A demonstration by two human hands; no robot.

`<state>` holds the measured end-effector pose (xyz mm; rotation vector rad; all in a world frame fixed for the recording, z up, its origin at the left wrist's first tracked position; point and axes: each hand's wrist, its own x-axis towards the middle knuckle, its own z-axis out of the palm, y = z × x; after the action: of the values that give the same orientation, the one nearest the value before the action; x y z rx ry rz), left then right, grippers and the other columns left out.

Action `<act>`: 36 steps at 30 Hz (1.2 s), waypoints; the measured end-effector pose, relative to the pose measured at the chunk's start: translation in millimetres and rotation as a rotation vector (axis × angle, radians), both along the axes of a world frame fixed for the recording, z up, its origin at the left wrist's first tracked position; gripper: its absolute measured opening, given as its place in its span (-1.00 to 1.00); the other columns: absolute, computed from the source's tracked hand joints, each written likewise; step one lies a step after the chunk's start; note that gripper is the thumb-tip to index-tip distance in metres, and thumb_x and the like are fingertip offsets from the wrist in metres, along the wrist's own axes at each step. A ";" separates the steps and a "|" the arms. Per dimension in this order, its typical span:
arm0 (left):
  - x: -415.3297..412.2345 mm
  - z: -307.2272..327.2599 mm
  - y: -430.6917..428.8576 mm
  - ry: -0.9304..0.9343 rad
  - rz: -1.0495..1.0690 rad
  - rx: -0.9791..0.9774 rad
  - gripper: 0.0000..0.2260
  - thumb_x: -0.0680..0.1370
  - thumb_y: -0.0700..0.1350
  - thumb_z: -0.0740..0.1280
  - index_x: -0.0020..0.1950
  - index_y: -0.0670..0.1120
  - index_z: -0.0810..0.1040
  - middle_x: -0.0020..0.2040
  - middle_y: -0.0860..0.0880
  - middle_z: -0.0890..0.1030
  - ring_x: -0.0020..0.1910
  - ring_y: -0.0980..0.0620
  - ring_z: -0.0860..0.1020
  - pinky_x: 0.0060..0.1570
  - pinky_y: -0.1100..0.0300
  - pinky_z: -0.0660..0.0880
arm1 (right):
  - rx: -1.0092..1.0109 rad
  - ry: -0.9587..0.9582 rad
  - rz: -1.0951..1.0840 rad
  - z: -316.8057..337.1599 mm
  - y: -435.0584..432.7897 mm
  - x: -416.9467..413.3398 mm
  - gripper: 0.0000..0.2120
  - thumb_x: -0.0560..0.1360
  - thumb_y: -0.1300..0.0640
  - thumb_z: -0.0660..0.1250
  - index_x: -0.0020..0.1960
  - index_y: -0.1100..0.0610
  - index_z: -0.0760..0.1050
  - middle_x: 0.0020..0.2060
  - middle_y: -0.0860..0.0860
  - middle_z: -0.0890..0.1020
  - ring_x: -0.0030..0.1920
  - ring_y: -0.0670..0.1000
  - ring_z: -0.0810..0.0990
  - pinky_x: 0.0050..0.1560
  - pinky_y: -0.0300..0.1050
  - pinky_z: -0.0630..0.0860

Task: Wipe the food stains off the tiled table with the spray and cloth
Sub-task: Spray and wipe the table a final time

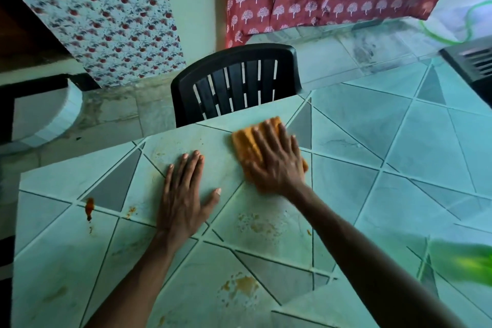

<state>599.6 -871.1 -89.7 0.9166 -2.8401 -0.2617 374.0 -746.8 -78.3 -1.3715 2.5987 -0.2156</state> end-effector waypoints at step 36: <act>0.6 -0.9 -0.9 -0.011 0.008 0.005 -0.27 0.57 0.29 0.14 0.59 -0.13 0.13 0.61 -0.05 0.13 0.59 -0.04 0.03 0.52 -0.14 0.06 | 0.000 0.014 -0.164 -4.9 -75.9 -2.0 -0.21 0.54 -0.45 -0.08 0.63 -0.09 -0.12 0.63 0.03 -0.15 0.61 0.16 -0.24 0.54 0.32 -0.16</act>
<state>600.2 -872.0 -90.6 0.9327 -2.8463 -0.2644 372.0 -822.7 -83.3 -1.1636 2.7246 -0.2311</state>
